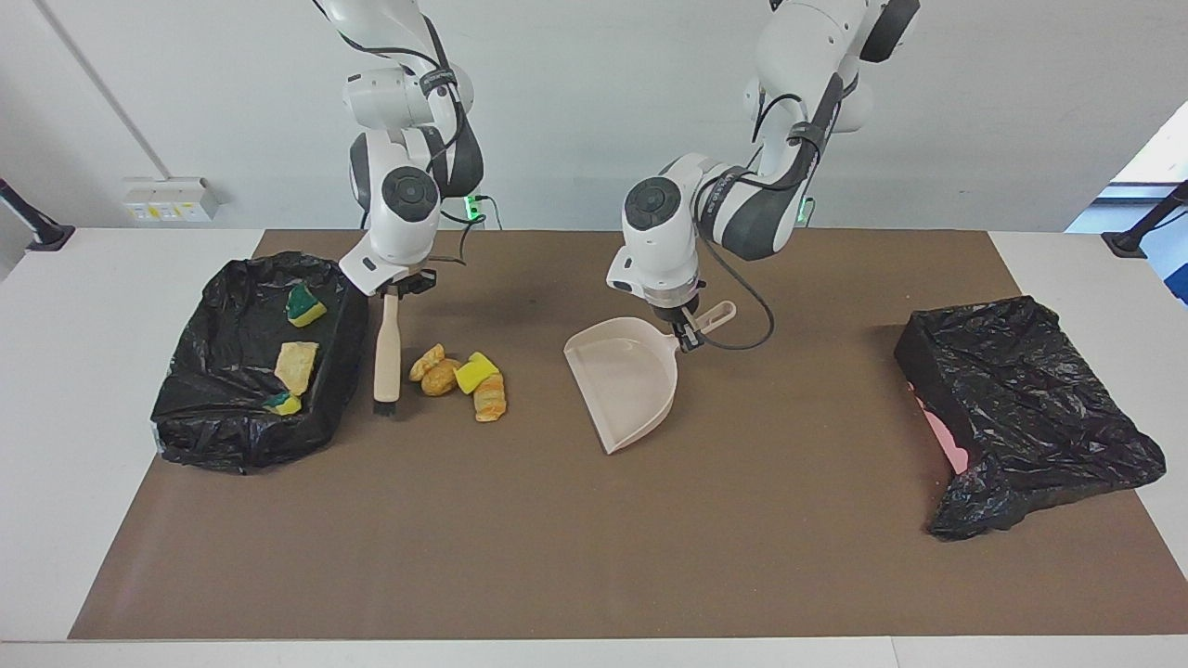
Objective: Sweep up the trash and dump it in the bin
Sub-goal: 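Sweep the brown trash pieces with the right gripper's brush into the dustpan, then carry the loaded dustpan with the left gripper and tip it over the bag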
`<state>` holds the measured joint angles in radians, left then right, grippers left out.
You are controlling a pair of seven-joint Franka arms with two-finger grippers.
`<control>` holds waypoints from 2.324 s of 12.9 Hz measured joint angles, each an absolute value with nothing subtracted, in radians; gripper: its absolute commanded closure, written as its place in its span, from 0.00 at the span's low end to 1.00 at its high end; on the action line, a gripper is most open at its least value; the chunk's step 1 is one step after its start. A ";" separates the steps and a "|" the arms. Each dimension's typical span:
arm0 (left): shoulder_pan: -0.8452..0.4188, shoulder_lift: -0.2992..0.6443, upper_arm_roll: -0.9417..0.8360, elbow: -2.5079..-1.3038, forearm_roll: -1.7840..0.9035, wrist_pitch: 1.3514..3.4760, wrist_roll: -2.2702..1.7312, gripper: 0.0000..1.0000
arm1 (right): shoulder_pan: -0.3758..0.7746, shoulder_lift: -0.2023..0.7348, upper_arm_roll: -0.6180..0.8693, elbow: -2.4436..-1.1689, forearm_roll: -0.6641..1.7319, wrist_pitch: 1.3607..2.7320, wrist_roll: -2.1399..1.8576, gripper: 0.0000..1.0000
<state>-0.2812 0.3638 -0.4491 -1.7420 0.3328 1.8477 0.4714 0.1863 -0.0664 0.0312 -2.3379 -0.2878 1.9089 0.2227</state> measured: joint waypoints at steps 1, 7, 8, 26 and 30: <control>-0.283 0.369 -0.450 -1.744 0.335 1.853 0.471 1.00 | 0.212 -0.048 0.033 -2.338 -0.267 1.923 0.215 1.00; -0.283 0.370 -0.453 -1.752 0.335 1.855 0.471 1.00 | 0.367 0.052 0.035 -2.253 0.038 1.979 0.215 1.00; -0.283 0.370 -0.454 -1.753 0.335 1.855 0.471 1.00 | 0.393 0.065 0.036 -2.241 0.118 2.004 0.215 1.00; -0.260 0.321 -0.451 -1.765 0.334 1.867 0.549 1.00 | 0.502 -0.071 0.048 -2.131 0.152 1.683 0.542 1.00; -0.248 0.257 -0.412 -1.766 0.325 1.833 0.661 1.00 | 0.566 -0.124 0.050 -2.207 0.212 1.701 0.582 1.00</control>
<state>-0.2481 0.2568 -0.4117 -1.7655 0.3248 1.8330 0.6607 0.5655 -0.1239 0.0503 -2.2065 0.2121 1.7013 0.5822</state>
